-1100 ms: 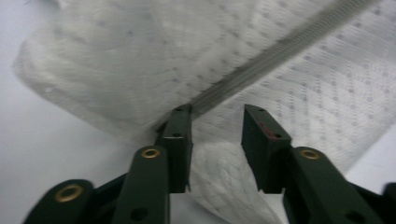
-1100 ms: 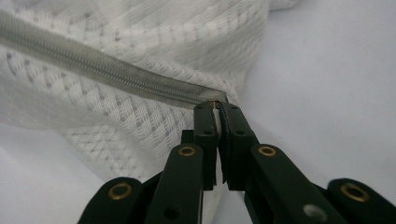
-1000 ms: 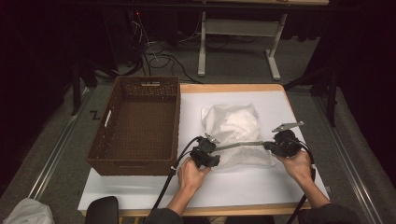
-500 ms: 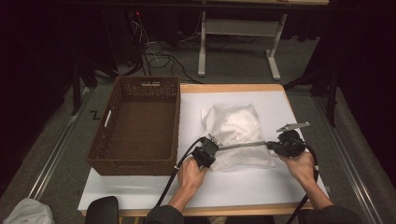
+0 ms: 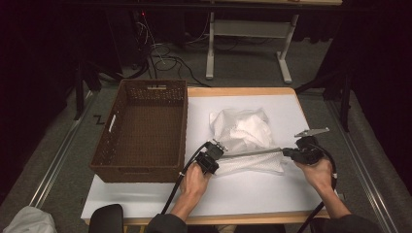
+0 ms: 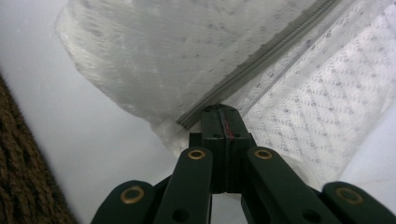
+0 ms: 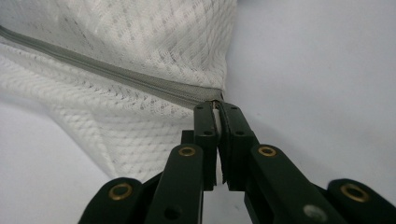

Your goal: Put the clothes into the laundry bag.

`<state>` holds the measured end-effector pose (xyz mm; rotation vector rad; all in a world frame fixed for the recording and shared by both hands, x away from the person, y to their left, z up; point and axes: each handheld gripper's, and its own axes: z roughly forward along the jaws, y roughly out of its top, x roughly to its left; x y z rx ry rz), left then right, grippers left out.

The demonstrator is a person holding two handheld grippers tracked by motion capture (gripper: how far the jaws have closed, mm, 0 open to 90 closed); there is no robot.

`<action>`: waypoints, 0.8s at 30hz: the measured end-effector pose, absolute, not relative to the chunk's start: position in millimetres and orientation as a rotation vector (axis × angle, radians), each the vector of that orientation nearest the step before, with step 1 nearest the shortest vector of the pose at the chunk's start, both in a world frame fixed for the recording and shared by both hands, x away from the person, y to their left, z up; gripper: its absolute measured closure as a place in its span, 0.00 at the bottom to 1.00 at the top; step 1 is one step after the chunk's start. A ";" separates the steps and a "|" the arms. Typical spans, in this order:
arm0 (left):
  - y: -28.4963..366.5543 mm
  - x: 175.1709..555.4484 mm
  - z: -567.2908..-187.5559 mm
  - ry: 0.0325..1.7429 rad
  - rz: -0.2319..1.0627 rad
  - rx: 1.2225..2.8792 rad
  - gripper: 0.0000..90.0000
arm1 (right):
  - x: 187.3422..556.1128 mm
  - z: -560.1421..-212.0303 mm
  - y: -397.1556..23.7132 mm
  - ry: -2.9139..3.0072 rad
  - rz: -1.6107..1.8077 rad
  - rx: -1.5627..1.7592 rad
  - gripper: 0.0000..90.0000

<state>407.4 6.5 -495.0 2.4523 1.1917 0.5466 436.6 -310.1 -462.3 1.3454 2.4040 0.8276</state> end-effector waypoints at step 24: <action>14.8 395.7 -483.3 1.199 0.433 2.421 0.78 | 413.7 -464.1 -268.5 2.516 0.852 1.184 0.91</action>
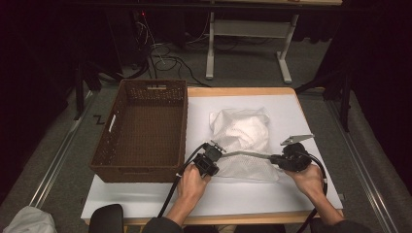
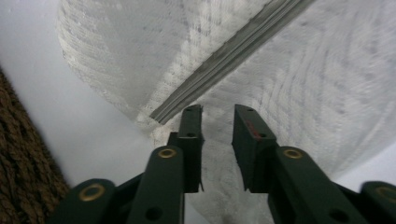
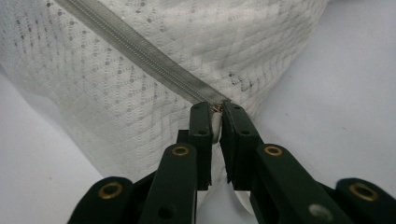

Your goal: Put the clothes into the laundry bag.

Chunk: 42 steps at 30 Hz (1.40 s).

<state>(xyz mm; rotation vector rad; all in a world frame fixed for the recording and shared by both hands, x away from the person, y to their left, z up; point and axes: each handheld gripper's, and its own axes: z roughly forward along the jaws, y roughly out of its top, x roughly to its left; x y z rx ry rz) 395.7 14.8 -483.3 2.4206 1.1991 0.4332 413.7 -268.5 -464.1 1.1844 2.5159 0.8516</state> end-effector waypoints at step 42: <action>33.9 359.1 -456.3 0.939 0.251 2.203 0.46 | 347.2 -462.3 -272.6 2.346 1.077 1.124 0.52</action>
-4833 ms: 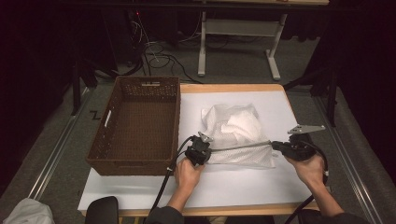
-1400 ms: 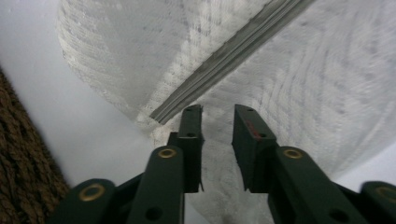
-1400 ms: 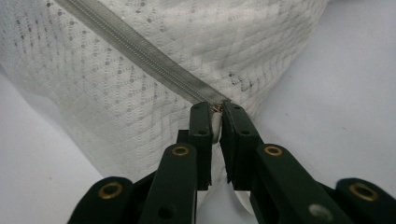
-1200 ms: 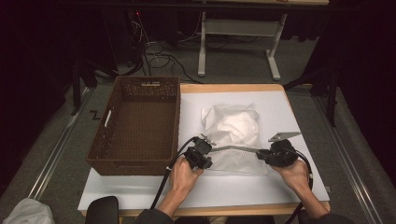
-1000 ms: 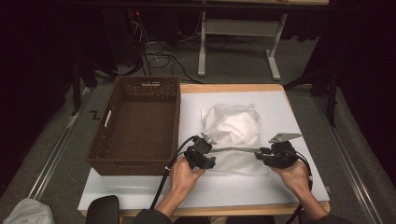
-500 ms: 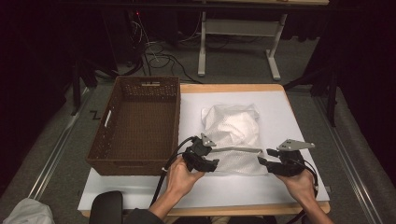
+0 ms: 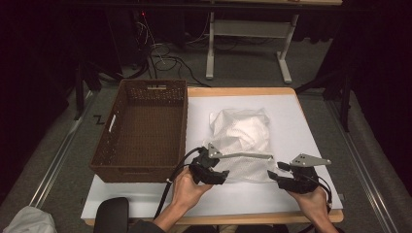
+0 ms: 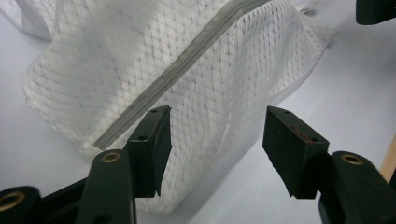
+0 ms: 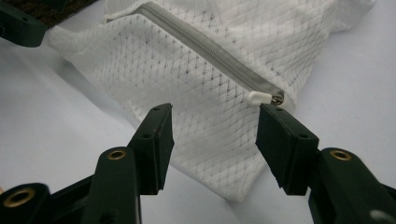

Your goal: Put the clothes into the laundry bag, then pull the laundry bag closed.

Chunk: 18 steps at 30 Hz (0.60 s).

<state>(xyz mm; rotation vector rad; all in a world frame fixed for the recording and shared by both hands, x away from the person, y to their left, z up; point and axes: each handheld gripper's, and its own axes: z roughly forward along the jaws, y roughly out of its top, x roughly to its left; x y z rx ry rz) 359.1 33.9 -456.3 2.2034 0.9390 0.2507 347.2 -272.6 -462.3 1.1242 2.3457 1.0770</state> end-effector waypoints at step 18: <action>36.7 348.9 -461.3 0.921 0.242 2.196 0.45 | 339.4 -468.8 -267.6 2.363 1.088 1.105 0.52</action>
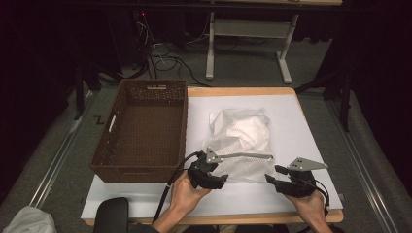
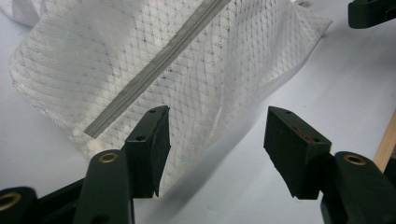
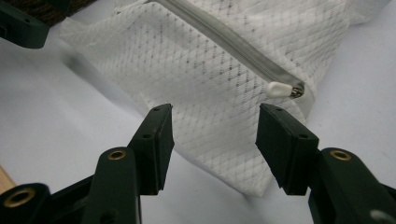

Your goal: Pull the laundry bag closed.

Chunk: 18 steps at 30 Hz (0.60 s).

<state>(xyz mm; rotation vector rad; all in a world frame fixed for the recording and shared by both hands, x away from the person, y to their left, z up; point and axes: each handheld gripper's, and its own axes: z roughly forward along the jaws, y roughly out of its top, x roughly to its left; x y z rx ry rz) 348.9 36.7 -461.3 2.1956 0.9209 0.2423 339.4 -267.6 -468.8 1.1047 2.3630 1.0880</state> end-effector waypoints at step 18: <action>39.4 337.2 -466.6 0.890 0.240 2.182 0.44 | 328.2 -477.7 -257.6 2.405 1.082 1.081 0.51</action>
